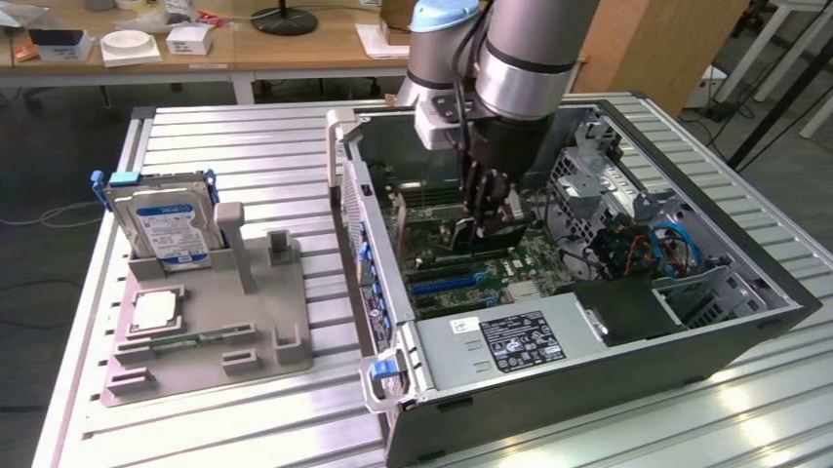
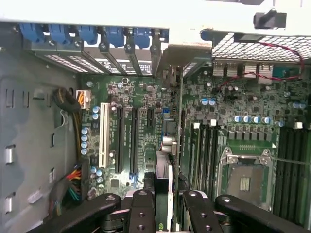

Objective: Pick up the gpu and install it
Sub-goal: 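Insert the gpu into the slot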

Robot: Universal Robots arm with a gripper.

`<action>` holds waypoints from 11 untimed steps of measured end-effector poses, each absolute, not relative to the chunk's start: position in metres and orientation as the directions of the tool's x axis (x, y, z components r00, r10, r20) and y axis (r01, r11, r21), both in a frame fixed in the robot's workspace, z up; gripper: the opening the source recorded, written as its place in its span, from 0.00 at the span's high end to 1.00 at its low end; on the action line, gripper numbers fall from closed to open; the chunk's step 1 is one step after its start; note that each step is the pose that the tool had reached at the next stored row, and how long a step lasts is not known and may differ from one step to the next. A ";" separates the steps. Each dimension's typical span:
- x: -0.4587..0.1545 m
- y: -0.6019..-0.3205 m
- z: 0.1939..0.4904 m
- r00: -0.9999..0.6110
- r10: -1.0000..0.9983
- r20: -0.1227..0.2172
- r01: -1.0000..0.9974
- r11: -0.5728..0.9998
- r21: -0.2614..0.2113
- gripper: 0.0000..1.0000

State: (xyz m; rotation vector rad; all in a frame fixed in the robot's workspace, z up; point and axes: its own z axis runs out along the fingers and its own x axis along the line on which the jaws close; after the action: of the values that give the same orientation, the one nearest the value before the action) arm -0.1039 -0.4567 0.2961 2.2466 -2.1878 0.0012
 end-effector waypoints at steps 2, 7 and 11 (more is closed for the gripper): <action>-0.105 -0.457 0.293 0.026 -1.000 0.006 -1.000 -0.026 0.004 0.73; -0.108 -0.457 0.283 0.026 -1.000 0.009 -1.000 -0.026 0.004 0.73; -0.111 -0.457 0.276 0.027 -1.000 0.011 -1.000 -0.027 0.004 0.73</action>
State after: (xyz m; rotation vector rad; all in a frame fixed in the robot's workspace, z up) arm -0.1106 -0.4572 0.2762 2.2434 -2.1846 0.0078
